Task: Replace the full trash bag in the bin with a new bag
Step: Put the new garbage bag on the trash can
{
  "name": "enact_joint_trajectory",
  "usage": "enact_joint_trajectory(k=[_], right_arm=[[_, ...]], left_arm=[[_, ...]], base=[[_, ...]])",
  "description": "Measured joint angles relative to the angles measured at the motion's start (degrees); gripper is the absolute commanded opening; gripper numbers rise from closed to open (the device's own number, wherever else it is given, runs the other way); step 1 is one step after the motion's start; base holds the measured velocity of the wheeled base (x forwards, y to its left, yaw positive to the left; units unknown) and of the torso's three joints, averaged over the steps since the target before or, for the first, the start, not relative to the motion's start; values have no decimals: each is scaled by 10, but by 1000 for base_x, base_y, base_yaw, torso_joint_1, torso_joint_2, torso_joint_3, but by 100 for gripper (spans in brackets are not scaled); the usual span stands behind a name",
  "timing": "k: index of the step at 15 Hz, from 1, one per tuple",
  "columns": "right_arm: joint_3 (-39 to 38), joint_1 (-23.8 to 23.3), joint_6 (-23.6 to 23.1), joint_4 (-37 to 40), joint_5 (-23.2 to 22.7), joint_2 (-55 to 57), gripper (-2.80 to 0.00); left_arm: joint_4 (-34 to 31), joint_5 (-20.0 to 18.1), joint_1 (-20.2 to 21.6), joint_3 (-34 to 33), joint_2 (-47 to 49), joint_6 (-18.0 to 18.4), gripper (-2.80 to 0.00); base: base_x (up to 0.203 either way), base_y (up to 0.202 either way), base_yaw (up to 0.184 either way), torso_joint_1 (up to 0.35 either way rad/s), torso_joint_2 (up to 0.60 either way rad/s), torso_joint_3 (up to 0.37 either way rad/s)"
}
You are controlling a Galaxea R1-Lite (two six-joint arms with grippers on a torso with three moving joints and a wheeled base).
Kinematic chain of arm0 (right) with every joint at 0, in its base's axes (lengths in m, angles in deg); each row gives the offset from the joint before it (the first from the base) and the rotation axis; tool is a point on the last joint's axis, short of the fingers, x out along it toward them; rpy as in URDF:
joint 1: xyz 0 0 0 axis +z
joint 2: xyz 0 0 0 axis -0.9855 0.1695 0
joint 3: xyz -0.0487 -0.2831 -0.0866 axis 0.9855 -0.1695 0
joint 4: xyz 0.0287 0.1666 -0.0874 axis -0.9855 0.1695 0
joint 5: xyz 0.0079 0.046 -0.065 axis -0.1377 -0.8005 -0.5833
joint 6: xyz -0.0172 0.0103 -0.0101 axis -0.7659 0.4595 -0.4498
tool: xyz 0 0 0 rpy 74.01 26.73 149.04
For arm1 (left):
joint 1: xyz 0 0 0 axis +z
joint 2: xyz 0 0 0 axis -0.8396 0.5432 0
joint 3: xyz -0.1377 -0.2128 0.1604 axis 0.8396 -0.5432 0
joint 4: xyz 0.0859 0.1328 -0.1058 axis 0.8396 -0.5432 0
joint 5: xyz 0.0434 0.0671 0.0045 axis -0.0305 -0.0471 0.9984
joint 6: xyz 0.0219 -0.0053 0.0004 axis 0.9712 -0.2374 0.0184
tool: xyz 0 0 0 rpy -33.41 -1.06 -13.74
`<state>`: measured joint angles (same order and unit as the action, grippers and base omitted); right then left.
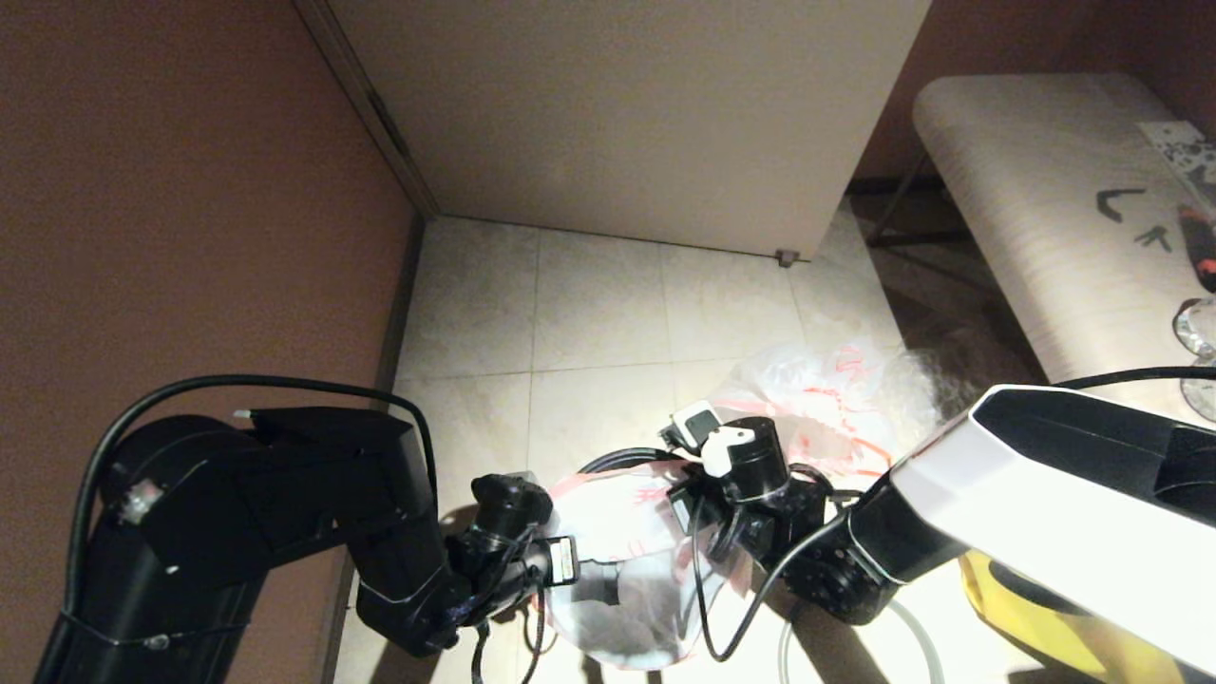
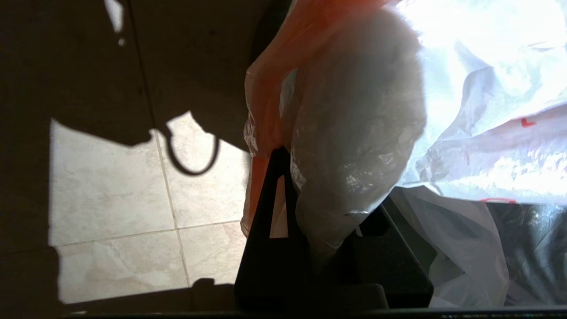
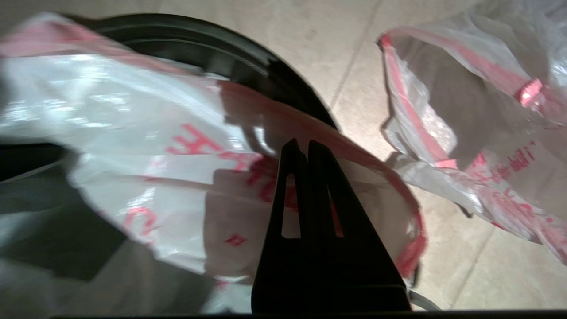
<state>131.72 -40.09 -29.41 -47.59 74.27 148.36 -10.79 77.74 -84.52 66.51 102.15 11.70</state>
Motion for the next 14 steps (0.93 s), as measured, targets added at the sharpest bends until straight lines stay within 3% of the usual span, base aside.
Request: enact_joint_trajectory(k=[5,9,14], right_arm=[[-5,22,1,-5,-10,1,-280],[52,21,1,11,-27,32,-280],[147,16,0,66,-44,68,-280]], left_arm=[[27,-11,1,-12,-10,-3,-280],[53,-71,6,-37,-28,-5,-280],[104,-119,10,-71,-47,0,-280]], base=[[0,0,0,0,0,0],[0,0,0,0,0,0],[0,0,0,0,0,0]])
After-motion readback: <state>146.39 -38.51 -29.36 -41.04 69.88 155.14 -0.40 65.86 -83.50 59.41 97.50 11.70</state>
